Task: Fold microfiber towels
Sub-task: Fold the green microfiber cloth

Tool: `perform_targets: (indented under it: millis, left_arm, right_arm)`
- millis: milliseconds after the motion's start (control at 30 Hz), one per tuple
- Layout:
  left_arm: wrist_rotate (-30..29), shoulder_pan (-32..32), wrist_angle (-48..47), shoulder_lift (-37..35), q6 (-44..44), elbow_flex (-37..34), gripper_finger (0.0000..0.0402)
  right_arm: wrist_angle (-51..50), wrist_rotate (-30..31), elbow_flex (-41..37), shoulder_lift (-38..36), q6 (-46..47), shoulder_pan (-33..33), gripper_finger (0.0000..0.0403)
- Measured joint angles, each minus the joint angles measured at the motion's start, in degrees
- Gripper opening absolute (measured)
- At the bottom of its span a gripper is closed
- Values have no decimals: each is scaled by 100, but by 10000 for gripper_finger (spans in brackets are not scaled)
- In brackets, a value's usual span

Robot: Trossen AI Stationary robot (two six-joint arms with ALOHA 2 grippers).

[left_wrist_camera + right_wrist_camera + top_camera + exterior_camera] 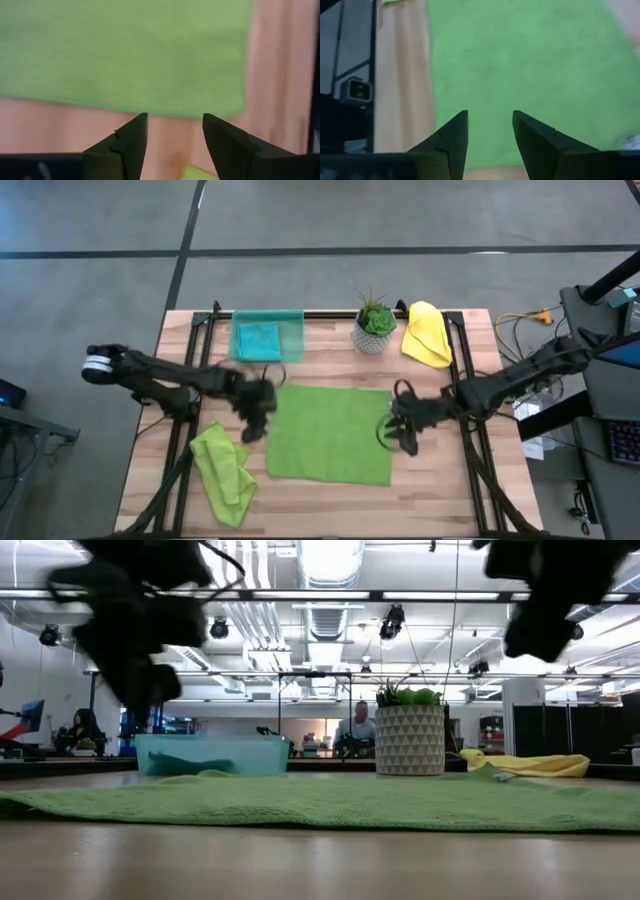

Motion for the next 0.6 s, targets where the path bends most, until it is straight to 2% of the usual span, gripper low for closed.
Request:
perform_targets:
  millis: [100, 167, 233, 333, 400, 600]
  left_arm:
    - [-95, -1014, 653, -182, -519, -440, 169]
    - [-510, -1722, 1248, -223, -901, -652, 168]
    - [-1164, -2351, 1734, -192, -1040, -739, 168]
    - [-2521, -3122, 2016, 21, -1074, -673, 168]
    - [-3033, -3416, 2072, 327, -1083, -531, 168]
    - [-3130, -3537, 2082, 1483, -1402, 15, 168]
  right_arm:
    - [309, 319, -200, 155, 501, 562, 140]
    - [349, 417, -294, 302, 771, 824, 135]
    - [379, 454, -354, 420, 1006, 1014, 130]
    - [402, 470, -371, 619, 1227, 1174, 125]
    - [404, 463, -383, 675, 1285, 1234, 122]
    - [448, 462, -375, 671, 991, 1275, 122]
